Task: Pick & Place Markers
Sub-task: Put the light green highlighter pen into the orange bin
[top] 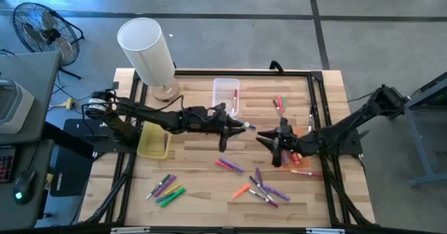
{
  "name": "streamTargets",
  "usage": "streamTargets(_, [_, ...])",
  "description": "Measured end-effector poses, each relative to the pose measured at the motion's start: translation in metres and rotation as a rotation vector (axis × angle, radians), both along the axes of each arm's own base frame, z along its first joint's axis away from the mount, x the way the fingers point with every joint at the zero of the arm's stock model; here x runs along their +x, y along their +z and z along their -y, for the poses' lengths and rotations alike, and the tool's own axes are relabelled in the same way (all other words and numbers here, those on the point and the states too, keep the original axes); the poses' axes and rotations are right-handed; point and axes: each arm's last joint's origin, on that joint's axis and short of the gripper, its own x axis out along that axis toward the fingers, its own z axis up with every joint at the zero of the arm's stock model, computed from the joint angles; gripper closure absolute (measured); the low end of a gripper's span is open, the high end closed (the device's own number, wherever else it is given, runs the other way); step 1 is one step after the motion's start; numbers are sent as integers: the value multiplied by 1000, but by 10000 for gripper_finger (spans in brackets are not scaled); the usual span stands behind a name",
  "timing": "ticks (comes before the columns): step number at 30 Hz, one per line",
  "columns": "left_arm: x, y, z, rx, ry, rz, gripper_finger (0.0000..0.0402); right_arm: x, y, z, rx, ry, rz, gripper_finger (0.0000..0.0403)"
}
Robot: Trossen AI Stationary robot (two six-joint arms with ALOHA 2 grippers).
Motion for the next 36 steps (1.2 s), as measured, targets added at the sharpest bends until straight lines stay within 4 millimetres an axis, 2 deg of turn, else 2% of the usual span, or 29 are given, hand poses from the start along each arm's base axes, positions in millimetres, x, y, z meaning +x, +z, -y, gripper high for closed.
streamTargets(8, [0,4,1,-4,-29,35,341,34,4,-1,-110,1,-44,294])
streamTargets(14, [0,4,1,-4,-28,36,338,53,6,-1,-228,-5,-93,241])
streamTargets(19, [0,5,2,-7,-61,49,338,67,10,3,-210,25,-61,194])
streamTargets(22, [0,5,2,-18,-67,48,338,73,10,8,-207,21,-59,185])
streamTargets(26, [0,5,2,-25,-75,47,337,77,12,12,-200,35,-52,211])
streamTargets(33, [0,4,3,-7,-77,42,337,77,13,13,-183,36,-41,347])
streamTargets(36, [0,4,3,10,-110,41,337,77,13,13,-185,37,-42,348])
